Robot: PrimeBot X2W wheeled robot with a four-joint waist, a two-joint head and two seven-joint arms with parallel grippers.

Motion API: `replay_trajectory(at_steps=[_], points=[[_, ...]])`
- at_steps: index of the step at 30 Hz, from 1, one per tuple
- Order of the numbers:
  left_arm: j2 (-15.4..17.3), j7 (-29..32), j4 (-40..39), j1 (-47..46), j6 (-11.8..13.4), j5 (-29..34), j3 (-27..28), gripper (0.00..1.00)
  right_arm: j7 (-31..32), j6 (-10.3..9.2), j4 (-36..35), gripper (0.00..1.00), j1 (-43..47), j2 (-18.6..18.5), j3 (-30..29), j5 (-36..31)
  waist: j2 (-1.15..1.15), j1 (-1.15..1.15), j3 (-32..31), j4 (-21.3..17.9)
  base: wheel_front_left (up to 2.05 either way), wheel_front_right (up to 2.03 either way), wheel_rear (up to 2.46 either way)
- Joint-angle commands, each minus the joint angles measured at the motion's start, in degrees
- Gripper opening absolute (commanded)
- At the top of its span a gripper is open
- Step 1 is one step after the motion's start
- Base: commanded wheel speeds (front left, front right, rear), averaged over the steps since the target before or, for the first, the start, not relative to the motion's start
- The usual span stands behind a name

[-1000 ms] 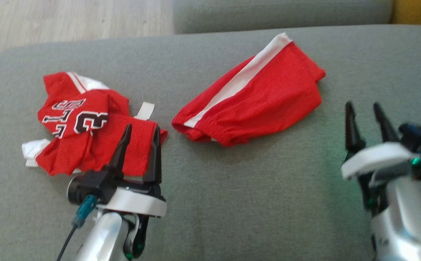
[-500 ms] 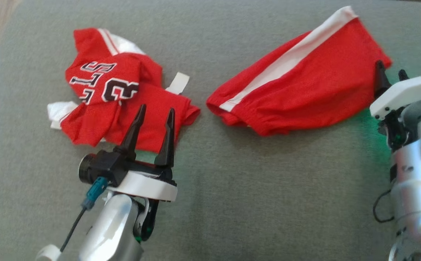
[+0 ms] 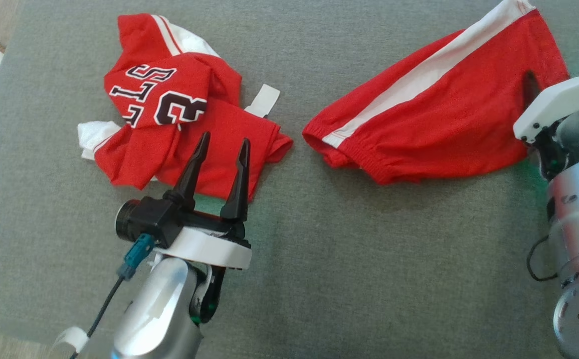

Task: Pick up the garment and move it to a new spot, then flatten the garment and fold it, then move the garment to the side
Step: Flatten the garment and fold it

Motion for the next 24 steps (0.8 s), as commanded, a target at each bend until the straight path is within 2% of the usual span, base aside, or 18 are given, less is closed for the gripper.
replay_trajectory(at_steps=[1,7,14,19,24], points=[[0.27,-0.54,-1.78,-2.01,0.47,-0.22,1.20,1.00,-0.58,-0.05,0.45,0.00,-0.66,1.18,1.40,-0.51,0.00,0.00,-0.13,-0.38,0.00,0.00,0.00],[0.27,-0.55,-1.35,-1.65,0.61,-0.24,1.57,1.00,-5.86,-0.05,1.45,0.00,-2.02,-0.55,1.68,0.22,0.00,0.00,-0.93,-2.51,0.00,0.00,0.00],[0.26,-0.55,-1.22,-0.54,0.24,-0.41,1.93,1.00,-9.85,-0.05,1.74,0.00,-0.16,-5.15,1.52,2.91,0.00,0.00,-3.31,-5.40,0.00,0.00,0.00],[0.26,-0.55,-1.06,0.63,-0.03,-0.52,2.03,1.00,-13.21,-0.05,1.45,0.00,3.60,-9.19,-3.38,4.74,0.00,0.00,-5.28,-6.91,0.00,0.00,0.00],[0.26,-0.55,-0.82,1.82,-0.39,-0.20,2.44,1.00,-15.58,-0.05,2.03,0.00,6.57,-10.17,-8.27,3.42,0.00,0.00,-6.71,-7.62,0.00,0.00,0.00]])
